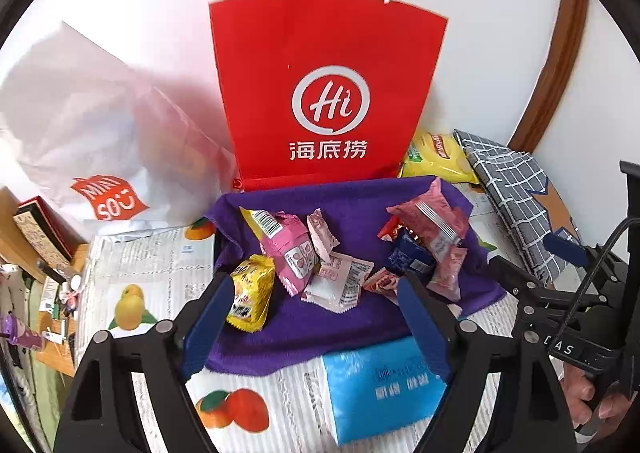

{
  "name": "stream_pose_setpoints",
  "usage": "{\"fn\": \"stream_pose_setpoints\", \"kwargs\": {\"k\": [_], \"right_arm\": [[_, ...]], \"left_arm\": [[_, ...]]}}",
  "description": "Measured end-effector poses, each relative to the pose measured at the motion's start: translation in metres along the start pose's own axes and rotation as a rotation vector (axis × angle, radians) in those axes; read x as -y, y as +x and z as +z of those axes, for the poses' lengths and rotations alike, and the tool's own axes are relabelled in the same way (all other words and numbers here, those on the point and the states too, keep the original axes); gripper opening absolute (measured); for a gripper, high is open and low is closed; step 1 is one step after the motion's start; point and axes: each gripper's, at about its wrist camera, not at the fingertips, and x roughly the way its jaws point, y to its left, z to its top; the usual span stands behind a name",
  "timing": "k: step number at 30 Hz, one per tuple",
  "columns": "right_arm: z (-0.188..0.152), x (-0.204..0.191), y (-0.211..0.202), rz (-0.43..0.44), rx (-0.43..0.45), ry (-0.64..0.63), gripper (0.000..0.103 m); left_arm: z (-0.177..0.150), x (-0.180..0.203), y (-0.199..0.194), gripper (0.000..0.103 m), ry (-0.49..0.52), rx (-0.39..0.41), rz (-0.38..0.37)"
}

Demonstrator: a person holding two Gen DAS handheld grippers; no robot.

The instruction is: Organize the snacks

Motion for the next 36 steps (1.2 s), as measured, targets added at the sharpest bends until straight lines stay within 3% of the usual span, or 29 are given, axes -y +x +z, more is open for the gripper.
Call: {"fn": "stream_pose_setpoints", "kwargs": {"k": [9,16,30,36], "right_arm": [[-0.023,-0.001,-0.062,-0.021,0.1,-0.015,0.1],[-0.048,0.007,-0.113,0.03,0.163,0.019,0.103],[-0.112,0.017,-0.197,-0.031,0.272,0.024,0.102],[-0.144,0.023,-0.221,-0.011,0.301,0.043,0.103]], "left_arm": [[-0.028,0.007,-0.053,0.087,-0.001,0.048,0.018],[-0.054,0.02,-0.096,0.087,0.001,0.111,0.024],[-0.116,0.045,-0.18,0.087,0.001,0.252,0.012],[-0.141,0.054,-0.201,0.088,0.006,0.28,0.008]]}}
